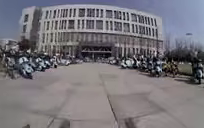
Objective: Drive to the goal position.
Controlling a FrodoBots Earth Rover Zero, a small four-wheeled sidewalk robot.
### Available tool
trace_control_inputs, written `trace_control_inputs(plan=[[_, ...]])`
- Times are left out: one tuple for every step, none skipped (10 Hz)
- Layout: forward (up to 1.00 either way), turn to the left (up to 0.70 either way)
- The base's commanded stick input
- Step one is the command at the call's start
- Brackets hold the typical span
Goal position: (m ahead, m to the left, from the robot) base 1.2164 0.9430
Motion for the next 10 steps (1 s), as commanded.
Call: trace_control_inputs(plan=[[1.0, 0.0], [1.0, 0.0], [1.0, 0.0], [1.0, 0.0], [1.0, 0.0], [1.0, 0.0], [1.0, 0.02], [1.0, 0.29], [1.0, 0.38], [1.0, 0.4]])
